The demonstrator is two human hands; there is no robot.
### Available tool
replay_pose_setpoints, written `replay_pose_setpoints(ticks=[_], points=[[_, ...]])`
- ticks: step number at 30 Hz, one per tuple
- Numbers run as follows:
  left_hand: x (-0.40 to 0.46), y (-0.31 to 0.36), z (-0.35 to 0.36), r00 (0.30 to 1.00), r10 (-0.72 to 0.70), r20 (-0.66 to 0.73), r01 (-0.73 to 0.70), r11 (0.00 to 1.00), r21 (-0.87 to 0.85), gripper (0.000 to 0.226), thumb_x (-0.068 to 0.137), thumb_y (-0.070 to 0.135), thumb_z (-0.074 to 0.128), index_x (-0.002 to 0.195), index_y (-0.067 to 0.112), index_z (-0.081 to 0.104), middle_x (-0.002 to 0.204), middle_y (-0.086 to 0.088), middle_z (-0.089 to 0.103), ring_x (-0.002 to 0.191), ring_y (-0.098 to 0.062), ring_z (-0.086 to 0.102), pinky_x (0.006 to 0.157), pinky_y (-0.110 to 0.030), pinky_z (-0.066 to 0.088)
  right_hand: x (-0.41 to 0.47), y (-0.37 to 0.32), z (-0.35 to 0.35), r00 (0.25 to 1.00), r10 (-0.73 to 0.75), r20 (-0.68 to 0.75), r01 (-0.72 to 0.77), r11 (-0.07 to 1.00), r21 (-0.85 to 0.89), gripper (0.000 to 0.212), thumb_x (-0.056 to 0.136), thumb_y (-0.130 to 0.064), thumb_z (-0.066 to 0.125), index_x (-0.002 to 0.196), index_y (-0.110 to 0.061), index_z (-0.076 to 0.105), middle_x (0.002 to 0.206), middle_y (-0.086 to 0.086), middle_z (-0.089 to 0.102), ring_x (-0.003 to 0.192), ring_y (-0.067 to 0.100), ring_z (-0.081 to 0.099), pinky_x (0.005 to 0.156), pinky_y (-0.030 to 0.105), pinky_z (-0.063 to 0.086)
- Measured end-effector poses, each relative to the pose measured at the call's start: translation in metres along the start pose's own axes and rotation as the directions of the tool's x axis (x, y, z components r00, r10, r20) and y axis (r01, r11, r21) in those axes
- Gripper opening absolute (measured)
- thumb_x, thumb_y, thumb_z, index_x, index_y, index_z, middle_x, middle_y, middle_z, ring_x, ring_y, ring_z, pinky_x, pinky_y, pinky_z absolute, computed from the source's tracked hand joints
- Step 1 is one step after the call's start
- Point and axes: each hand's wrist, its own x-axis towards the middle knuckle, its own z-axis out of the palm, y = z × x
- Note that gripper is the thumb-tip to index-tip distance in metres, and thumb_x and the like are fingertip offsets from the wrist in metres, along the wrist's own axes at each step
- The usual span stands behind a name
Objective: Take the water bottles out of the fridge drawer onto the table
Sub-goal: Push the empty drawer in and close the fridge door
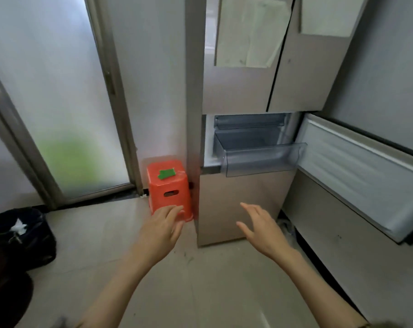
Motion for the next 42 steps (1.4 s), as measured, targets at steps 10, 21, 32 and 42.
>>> replay_pose_setpoints(ticks=[10, 21, 32, 42], points=[[0.195, 0.022, 0.113, 0.995, 0.088, 0.037, -0.086, 0.995, -0.042, 0.049, 0.092, 0.031, 0.047, 0.137, 0.013, 0.041, 0.148, -0.012, 0.033, 0.138, -0.029, 0.030, 0.112, -0.039, 0.023, 0.149, 0.127, 0.000, 0.989, 0.142, -0.042, -0.141, 0.990, 0.019, 0.060, 0.096, -0.037, 0.042, 0.148, -0.021, 0.017, 0.156, 0.002, 0.017, 0.144, 0.017, 0.013, 0.118, 0.039, 0.015], [0.364, 0.072, 0.202, 0.959, 0.139, 0.248, -0.176, 0.975, 0.135, 0.069, 0.095, 0.043, 0.032, 0.146, 0.024, -0.011, 0.149, -0.001, -0.030, 0.136, -0.027, -0.029, 0.106, -0.044, -0.020, 0.290, 0.241, -0.007, 0.979, 0.206, 0.010, -0.192, 0.931, -0.309, 0.077, 0.092, -0.057, 0.030, 0.147, -0.024, -0.012, 0.152, 0.003, -0.025, 0.134, 0.020, -0.029, 0.114, 0.052, -0.004], [0.439, 0.097, 0.310, 0.977, -0.048, 0.210, -0.030, 0.935, 0.352, 0.086, 0.072, 0.053, 0.064, 0.141, 0.017, 0.027, 0.156, -0.007, -0.008, 0.142, -0.033, -0.001, 0.107, -0.064, 0.001, 0.394, 0.352, -0.007, 0.984, 0.042, 0.174, 0.013, 0.952, -0.305, 0.085, 0.091, -0.055, 0.038, 0.138, -0.019, -0.023, 0.144, 0.005, -0.036, 0.137, 0.030, -0.028, 0.109, 0.050, -0.014], [0.503, 0.079, 0.303, 0.961, -0.232, 0.152, 0.148, 0.891, 0.429, 0.096, 0.072, 0.047, 0.068, 0.145, 0.013, 0.014, 0.152, -0.005, 0.012, 0.143, -0.024, -0.012, 0.108, -0.061, 0.008, 0.464, 0.365, -0.014, 0.961, -0.096, 0.258, 0.162, 0.956, -0.245, 0.075, 0.096, -0.043, 0.038, 0.146, -0.025, -0.014, 0.143, 0.002, -0.035, 0.140, 0.027, -0.024, 0.115, 0.048, -0.006]])
